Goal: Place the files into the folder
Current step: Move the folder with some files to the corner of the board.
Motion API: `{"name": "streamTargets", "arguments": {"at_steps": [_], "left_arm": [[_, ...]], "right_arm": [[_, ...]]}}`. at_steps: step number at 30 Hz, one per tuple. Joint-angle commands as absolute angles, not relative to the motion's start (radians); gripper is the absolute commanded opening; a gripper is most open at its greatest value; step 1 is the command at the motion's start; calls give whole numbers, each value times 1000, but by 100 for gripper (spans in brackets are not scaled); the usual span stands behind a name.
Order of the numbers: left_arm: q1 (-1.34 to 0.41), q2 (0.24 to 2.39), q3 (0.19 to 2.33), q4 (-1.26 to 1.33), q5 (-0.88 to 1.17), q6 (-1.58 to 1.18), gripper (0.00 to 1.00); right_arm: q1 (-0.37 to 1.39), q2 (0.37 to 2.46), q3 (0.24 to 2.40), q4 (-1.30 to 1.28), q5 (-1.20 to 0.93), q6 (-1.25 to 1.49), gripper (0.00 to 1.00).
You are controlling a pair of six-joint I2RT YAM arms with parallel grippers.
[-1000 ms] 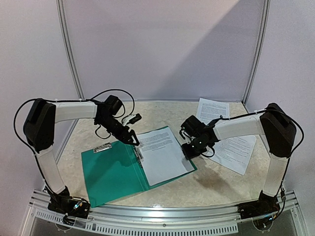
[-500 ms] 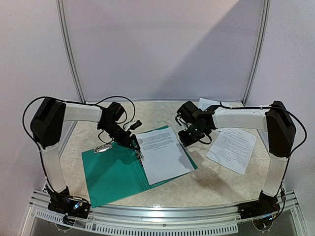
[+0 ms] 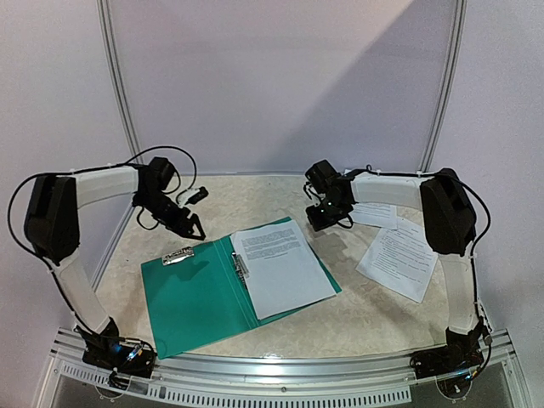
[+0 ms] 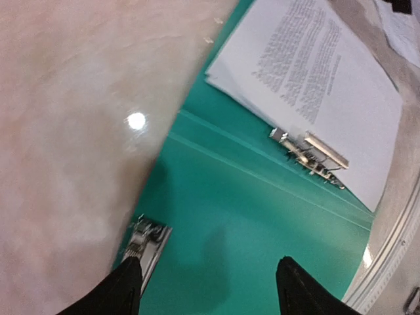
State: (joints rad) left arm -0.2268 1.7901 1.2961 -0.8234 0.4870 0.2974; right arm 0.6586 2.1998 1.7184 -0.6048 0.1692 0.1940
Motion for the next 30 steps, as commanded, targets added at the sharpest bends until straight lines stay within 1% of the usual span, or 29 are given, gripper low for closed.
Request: {"name": "streamTargets", "arguments": {"at_steps": [1, 3, 5, 8, 10, 12, 15, 20, 22, 23, 27, 28, 30], "left_arm": [[-111, 1655, 1247, -1055, 239, 520, 77], [-56, 1626, 1188, -1101, 136, 585, 83], [-8, 1621, 1137, -1083, 70, 622, 83], [-1, 1615, 1080, -995, 133, 710, 86], [-39, 1630, 1092, -947, 176, 729, 88], [-99, 1671, 1134, -906, 156, 725, 99], [-128, 1772, 1199, -851, 84, 731, 99], [-174, 1898, 1251, -852, 65, 774, 98], [-206, 1917, 1244, -811, 24, 789, 95], [-217, 1927, 1249, -804, 19, 796, 91], [-237, 1977, 1301, -853, 48, 810, 63], [-238, 1988, 1307, -871, 62, 819, 57], [-242, 2001, 1304, -896, 78, 845, 49]], "right_arm": [[669, 2242, 1754, -603, 126, 171, 2], [668, 2239, 1755, -593, 119, 167, 3], [668, 2233, 1751, -574, 99, 168, 4], [668, 2222, 1729, -542, 69, 177, 4], [669, 2214, 1711, -531, 62, 189, 4], [672, 2197, 1689, -530, 63, 193, 5], [678, 2154, 1639, -516, 77, 188, 6], [679, 2097, 1577, -482, 86, 183, 6], [679, 2095, 1577, -483, 83, 180, 6], [678, 2094, 1576, -484, 80, 180, 6], [683, 2086, 1561, -486, 83, 179, 6], [683, 2082, 1554, -483, 86, 179, 6], [684, 2066, 1531, -474, 92, 178, 6]]}}
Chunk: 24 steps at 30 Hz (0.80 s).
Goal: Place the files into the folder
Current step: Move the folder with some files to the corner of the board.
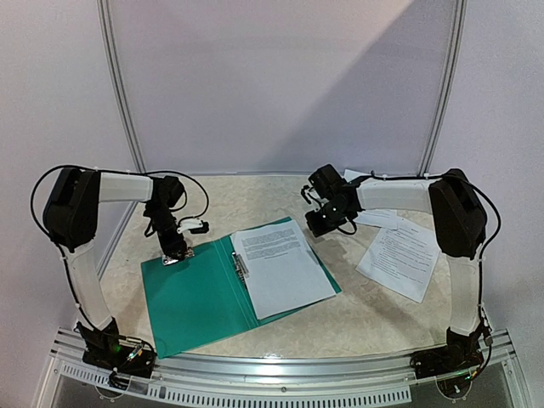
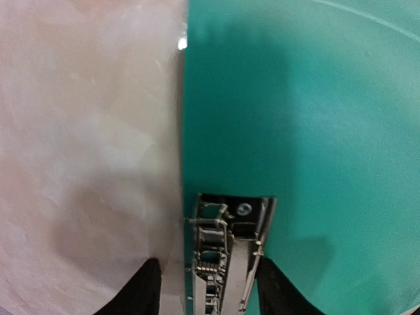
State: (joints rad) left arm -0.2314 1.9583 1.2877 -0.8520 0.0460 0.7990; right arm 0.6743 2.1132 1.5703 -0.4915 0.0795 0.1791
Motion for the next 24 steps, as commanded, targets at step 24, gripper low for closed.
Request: {"name": "streamTargets", "arguments": {"at_steps": [24], "left_arm": [[-560, 2159, 1503, -959, -100, 1068, 28]], "right_arm": [[645, 1878, 1267, -504, 250, 294, 6]]}}
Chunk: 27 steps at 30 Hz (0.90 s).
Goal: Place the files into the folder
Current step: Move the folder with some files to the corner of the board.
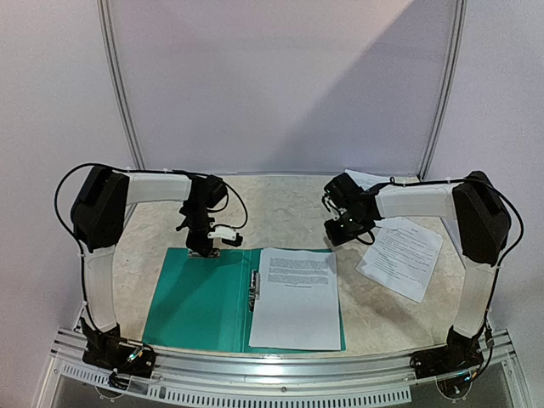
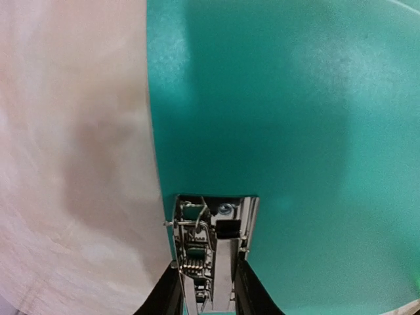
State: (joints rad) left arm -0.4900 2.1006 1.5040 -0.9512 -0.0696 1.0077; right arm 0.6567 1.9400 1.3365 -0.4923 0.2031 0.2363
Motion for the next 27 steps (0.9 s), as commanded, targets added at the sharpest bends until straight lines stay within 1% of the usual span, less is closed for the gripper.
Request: {"name": "streamTargets", "arguments": {"at_steps": [1, 6, 9, 12, 16, 22, 27], "left_arm": [[-573, 2156, 1500, -954, -103, 1069, 28], [-601, 2158, 1493, -947, -127, 1035, 30], [-600, 2146, 1469, -928, -139, 1018, 31], [-600, 2136, 1456, -921, -137, 1003, 32], [-601, 2128, 1447, -912, -141, 993, 33], [-600, 2128, 1444, -911, -137, 983, 33], [-600, 2128, 1438, -916, -131, 973, 33]], "right_arm": [[646, 1863, 1244, -506, 257, 302, 6], [667, 1816, 1196, -555, 267, 370, 3], [729, 1821, 1207, -619, 319, 390, 2], [762, 1847, 1200, -649, 304, 422, 1], [770, 1848, 1171, -683, 384, 484, 1], [771, 1813, 1152, -700, 392, 501, 1], [805, 1816, 1094, -668, 314, 534, 0]]}}
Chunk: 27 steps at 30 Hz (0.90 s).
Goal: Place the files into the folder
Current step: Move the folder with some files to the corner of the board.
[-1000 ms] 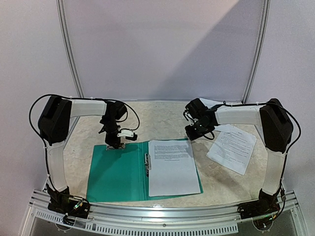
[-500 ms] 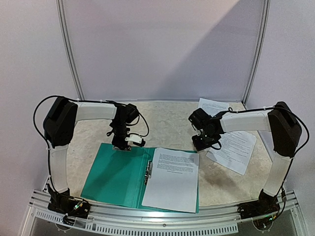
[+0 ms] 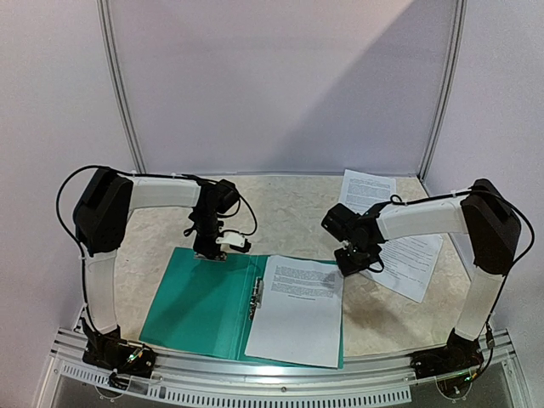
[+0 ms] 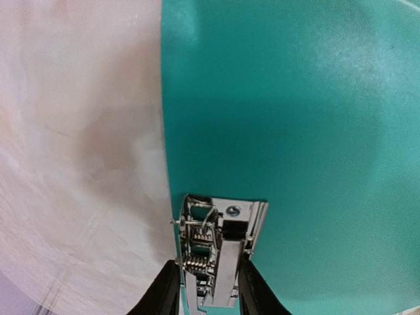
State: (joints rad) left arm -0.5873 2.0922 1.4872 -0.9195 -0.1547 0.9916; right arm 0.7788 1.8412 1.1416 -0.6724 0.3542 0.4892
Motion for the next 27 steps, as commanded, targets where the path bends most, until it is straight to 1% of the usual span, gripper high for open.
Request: {"name": "streamTargets", "arguments": {"at_steps": [1, 7, 14, 27], "left_arm": [[-600, 2128, 1437, -917, -130, 972, 33], [-601, 2126, 1437, -923, -135, 969, 33], [-600, 2130, 1440, -921, -134, 967, 33], [-600, 2129, 1439, -931, -136, 963, 34]], "right_arm": [[816, 1819, 1088, -655, 297, 547, 0], [856, 1859, 1099, -610, 248, 579, 0], [882, 1879, 1158, -611, 259, 586, 0], [882, 1836, 1161, -615, 282, 596, 0]]}}
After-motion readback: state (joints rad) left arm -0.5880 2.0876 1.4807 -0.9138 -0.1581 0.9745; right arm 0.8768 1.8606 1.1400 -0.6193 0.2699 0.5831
